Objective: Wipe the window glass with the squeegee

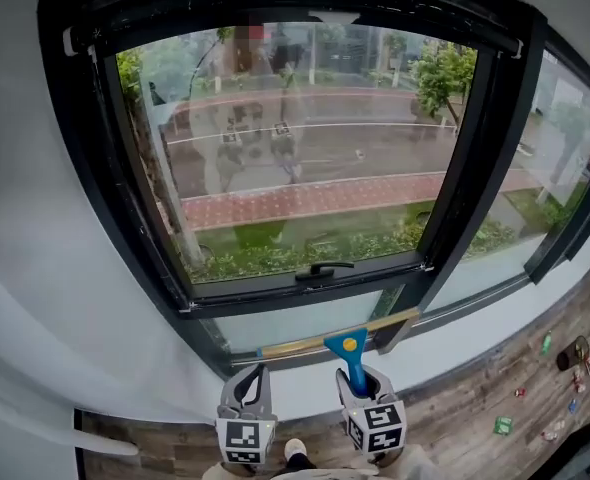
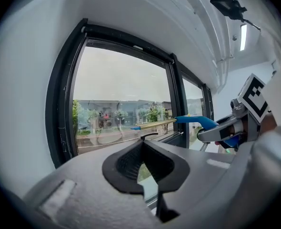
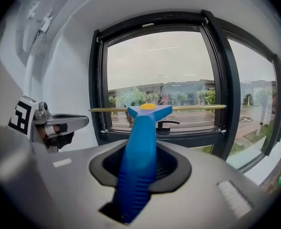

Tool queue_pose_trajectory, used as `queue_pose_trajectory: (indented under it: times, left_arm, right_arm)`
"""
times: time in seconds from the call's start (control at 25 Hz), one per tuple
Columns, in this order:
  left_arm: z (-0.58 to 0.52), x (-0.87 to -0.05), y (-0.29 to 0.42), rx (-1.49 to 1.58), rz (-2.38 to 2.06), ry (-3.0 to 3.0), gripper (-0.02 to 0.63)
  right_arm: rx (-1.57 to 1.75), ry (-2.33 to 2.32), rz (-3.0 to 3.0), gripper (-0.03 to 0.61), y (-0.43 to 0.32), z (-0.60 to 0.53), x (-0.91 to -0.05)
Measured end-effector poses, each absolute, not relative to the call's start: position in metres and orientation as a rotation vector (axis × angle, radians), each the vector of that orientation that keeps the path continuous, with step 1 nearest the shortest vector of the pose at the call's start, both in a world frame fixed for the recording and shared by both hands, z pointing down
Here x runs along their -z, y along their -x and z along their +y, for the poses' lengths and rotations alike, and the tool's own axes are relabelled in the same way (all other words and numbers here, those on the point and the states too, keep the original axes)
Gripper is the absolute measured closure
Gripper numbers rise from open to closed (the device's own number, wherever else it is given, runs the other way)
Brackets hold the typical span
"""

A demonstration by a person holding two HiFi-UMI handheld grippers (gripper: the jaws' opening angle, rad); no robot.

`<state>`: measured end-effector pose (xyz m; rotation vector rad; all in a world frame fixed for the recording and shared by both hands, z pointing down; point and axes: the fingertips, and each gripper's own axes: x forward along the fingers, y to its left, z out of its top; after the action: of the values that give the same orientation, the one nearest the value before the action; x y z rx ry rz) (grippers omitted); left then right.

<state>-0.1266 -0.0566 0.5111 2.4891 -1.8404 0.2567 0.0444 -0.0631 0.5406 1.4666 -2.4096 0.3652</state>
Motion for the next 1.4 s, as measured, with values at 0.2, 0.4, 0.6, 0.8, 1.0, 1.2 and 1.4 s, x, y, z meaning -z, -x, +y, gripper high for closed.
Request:
queue_pose_trajectory:
  times: [0.2,0.4,0.6,0.8,1.0,1.2,1.4]
  left_arm:
    - [-0.108,-0.507,0.145,-0.253,-1.832,-2.475,0.614]
    - [-0.148,-0.492,0.140,-0.236,-1.833,-2.477,0.615]
    - [-0.176,-0.475,0.134,-0.236,-1.892,-2.459,0.615]
    - [-0.209,-0.443,0.130,-0.238,-1.986,-2.448,0.614]
    - [-0.253,-0.384,0.116,-0.153,-2.011,-2.460,0.614]
    - [-0.286,-0.319,0.103,-0.102,-2.065,-2.483,0.614]
    - [-0.304,-0.255,0.086,-0.004,-2.080,-2.566,0.614]
  right_arm:
    - [-0.370,-1.487,-2.414,0.460,-0.033,-0.110,-0.533]
    - [-0.348,-1.487,-2.456,0.460,-0.036,-0.150,-0.520]
    - [-0.320,-1.466,-2.496,0.462,-0.042,-0.186,-0.506]
    - [-0.262,-1.480,-2.559,0.462,-0.050,-0.228,-0.468]
    - [-0.178,-1.544,-2.645,0.460,-0.067,-0.278,-0.400]
    - [-0.111,-1.579,-2.749,0.462,-0.079,-0.318,-0.318]
    - [0.013,-1.628,-2.778,0.462,-0.096,-0.343,-0.247]
